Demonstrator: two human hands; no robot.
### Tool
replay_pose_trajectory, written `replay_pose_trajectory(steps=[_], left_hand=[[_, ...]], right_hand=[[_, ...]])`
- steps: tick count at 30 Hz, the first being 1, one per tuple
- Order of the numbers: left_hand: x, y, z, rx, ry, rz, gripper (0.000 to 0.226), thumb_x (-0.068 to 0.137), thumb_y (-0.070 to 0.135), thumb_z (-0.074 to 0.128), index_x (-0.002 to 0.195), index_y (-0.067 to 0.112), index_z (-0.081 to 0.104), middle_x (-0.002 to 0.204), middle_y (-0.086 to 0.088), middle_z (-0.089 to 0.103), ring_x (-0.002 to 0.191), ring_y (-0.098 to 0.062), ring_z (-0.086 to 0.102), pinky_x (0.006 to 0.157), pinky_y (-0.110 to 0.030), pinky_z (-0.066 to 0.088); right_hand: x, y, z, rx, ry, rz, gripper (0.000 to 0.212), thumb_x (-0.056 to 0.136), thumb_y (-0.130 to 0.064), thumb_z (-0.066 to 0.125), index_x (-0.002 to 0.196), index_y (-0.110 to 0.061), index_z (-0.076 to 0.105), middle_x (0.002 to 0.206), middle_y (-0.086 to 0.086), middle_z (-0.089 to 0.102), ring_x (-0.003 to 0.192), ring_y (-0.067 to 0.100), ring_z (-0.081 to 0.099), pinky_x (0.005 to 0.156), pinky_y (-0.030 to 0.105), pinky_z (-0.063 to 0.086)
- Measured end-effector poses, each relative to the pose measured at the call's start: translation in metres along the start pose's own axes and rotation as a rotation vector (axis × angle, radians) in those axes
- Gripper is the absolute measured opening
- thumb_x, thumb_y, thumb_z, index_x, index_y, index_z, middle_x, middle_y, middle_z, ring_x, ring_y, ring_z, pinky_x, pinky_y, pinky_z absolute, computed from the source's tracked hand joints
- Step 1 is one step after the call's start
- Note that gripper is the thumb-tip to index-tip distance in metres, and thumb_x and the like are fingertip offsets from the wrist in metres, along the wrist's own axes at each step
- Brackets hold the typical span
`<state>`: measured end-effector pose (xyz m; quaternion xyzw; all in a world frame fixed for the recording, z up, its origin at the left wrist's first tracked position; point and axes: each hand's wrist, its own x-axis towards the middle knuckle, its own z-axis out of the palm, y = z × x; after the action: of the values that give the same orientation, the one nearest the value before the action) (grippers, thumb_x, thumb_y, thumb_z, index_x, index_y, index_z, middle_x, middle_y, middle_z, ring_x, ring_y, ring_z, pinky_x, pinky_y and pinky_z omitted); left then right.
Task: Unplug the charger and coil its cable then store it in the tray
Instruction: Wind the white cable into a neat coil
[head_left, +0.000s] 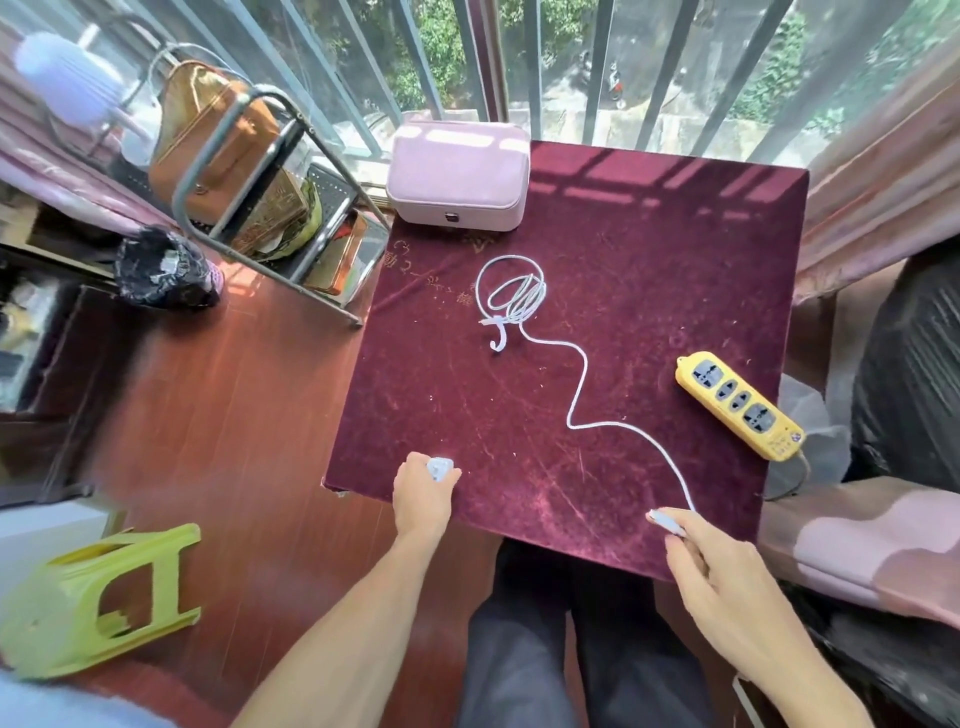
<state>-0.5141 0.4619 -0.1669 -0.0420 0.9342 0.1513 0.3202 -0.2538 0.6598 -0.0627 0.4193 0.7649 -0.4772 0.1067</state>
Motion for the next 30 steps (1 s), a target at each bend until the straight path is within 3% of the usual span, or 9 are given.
replay_pose_trajectory(steps=[3,5,8,10,13,16,20,24,30], left_hand=[[-0.015,0.009,-0.008,0.108,0.012,-0.023,0.066,0.087,0.043,0.075,0.138,0.01,0.05,0.135,-0.012,0.051,0.121,-0.032,0.052,0.093,-0.04,0.047],[-0.036,0.021,-0.019,0.062,0.013,0.043,0.054,0.092,0.04,0.069,0.136,0.012,0.054,0.134,-0.012,0.052,0.12,-0.03,0.053,0.098,-0.041,0.046],[-0.077,0.057,-0.03,-0.245,-0.373,0.074,0.018,0.099,0.031,0.059,0.102,0.014,0.064,0.103,-0.006,0.067,0.087,-0.017,0.065,0.077,-0.027,0.051],[-0.109,0.087,-0.039,-0.399,-0.634,0.022,0.028,0.104,0.032,0.051,0.095,0.012,0.067,0.087,-0.004,0.074,0.071,-0.013,0.066,0.061,-0.02,0.05],[-0.163,0.124,-0.053,-0.471,-0.877,0.049,0.053,0.105,0.051,0.039,0.105,0.012,0.075,0.094,-0.004,0.082,0.082,-0.015,0.076,0.072,-0.024,0.058],[-0.211,0.152,-0.067,-0.6,-1.029,0.047,0.073,0.1,0.065,0.037,0.119,0.003,0.072,0.109,-0.012,0.077,0.096,-0.023,0.074,0.087,-0.033,0.057],[-0.253,0.184,-0.084,-0.693,-1.127,0.057,0.082,0.096,0.066,0.045,0.129,-0.007,0.063,0.112,-0.022,0.063,0.09,-0.026,0.062,0.08,-0.034,0.052],[-0.273,0.197,-0.101,-0.736,-1.178,0.166,0.053,0.104,0.047,0.044,0.113,0.004,0.074,0.112,-0.02,0.076,0.098,-0.027,0.073,0.094,-0.036,0.055],[-0.29,0.201,-0.13,-0.863,-1.044,0.283,0.034,0.106,0.029,0.044,0.123,0.006,0.063,0.072,-0.005,0.072,0.062,-0.016,0.069,0.058,-0.022,0.056]], right_hand=[[-0.002,-0.015,-0.012,-0.101,0.045,-0.125,0.038,0.103,-0.004,0.059,0.118,-0.035,0.073,0.056,-0.007,0.052,0.049,0.004,0.047,0.053,0.023,0.04],[-0.007,-0.027,-0.022,-0.272,0.076,-0.226,0.037,0.093,0.007,0.071,0.115,-0.021,0.078,0.076,-0.008,0.069,0.062,0.016,0.066,0.065,0.037,0.055],[-0.017,-0.042,-0.041,-0.467,0.233,-0.309,0.047,0.071,0.01,0.089,0.106,-0.02,0.083,0.099,0.009,0.071,0.072,0.027,0.066,0.064,0.041,0.055],[-0.025,-0.056,-0.054,-0.488,0.34,-0.357,0.053,0.064,0.009,0.093,0.105,-0.024,0.084,0.089,0.009,0.062,0.07,0.026,0.058,0.056,0.041,0.05],[-0.041,-0.079,-0.077,-0.489,0.439,-0.431,0.047,0.069,0.008,0.092,0.103,-0.025,0.085,0.072,0.002,0.055,0.061,0.025,0.056,0.053,0.042,0.048],[-0.071,-0.103,-0.091,-0.458,0.484,-0.532,0.029,0.081,-0.001,0.07,0.1,-0.02,0.083,0.078,0.0,0.065,0.066,0.027,0.067,0.059,0.042,0.054],[-0.111,-0.125,-0.092,-0.426,0.435,-0.634,0.034,0.086,-0.011,0.052,0.101,-0.016,0.082,0.091,0.0,0.075,0.078,0.026,0.072,0.062,0.042,0.057],[-0.14,-0.132,-0.086,-0.41,0.454,-0.718,0.026,0.082,-0.006,0.059,0.093,-0.016,0.08,0.084,0.0,0.071,0.074,0.024,0.064,0.065,0.037,0.056],[-0.162,-0.128,-0.082,-0.275,0.374,-0.682,0.031,0.088,-0.011,0.065,0.107,-0.035,0.063,0.089,-0.019,0.064,0.07,0.011,0.056,0.068,0.03,0.043]])
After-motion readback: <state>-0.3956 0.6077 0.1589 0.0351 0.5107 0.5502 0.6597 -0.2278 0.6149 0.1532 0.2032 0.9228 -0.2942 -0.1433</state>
